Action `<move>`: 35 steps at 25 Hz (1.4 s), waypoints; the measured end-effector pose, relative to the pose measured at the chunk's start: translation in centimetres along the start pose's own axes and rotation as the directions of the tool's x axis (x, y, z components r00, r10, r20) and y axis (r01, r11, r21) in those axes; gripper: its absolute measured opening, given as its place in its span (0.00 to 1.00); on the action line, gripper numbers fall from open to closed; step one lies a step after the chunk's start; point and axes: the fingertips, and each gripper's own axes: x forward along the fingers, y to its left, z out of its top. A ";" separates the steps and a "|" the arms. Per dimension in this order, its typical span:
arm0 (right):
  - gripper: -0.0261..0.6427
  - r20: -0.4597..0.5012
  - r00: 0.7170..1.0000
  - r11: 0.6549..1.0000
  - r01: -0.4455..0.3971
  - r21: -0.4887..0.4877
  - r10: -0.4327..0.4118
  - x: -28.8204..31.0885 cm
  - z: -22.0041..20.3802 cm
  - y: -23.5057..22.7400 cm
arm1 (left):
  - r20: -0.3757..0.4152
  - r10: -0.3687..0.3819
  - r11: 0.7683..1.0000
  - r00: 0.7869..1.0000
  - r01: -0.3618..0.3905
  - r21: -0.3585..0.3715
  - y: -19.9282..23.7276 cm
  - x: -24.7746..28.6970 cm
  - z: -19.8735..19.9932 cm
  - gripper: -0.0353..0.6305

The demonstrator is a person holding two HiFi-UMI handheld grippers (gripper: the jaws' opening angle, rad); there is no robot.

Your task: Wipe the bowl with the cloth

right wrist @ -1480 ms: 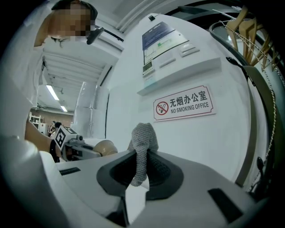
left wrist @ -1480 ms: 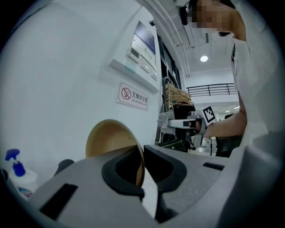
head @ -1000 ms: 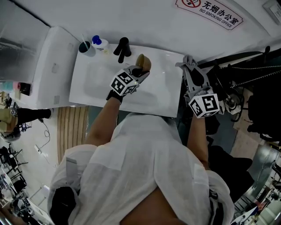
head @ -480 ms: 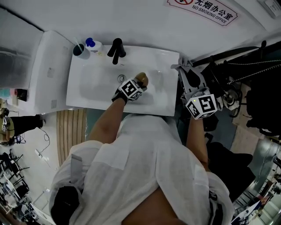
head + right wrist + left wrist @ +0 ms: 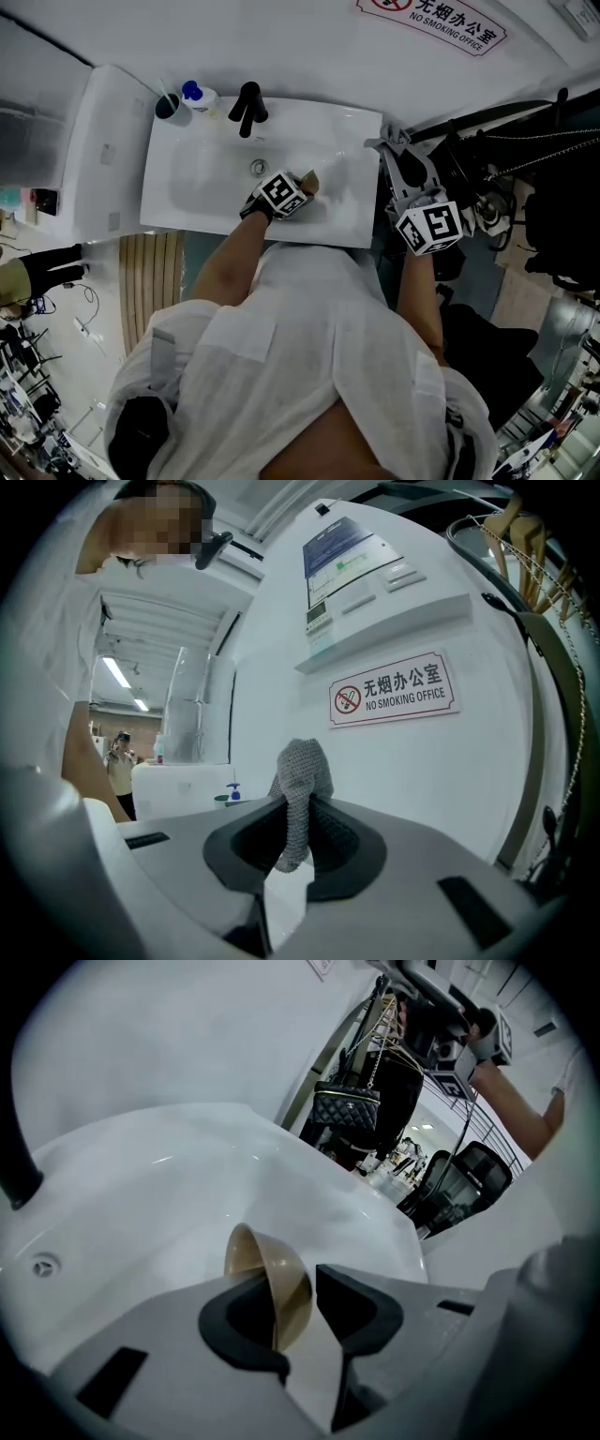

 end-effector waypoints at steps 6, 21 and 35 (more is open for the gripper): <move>0.13 0.010 1.000 1.000 -0.008 0.001 0.008 0.4 0.3 0.3 | 0.019 0.064 0.996 0.998 -0.065 0.059 0.6 -1.2 0.1 0.33; 0.13 0.032 0.999 1.000 -0.028 -0.001 0.028 1.6 1.0 1.4 | 0.050 0.313 0.934 0.948 -0.317 0.166 3.0 -5.7 1.7 0.39; 0.13 0.041 0.999 1.000 0.016 -0.010 -0.016 1.0 1.7 -0.2 | 0.759 0.400 0.885 0.513 -0.431 -0.176 3.2 -29.4 9.4 0.10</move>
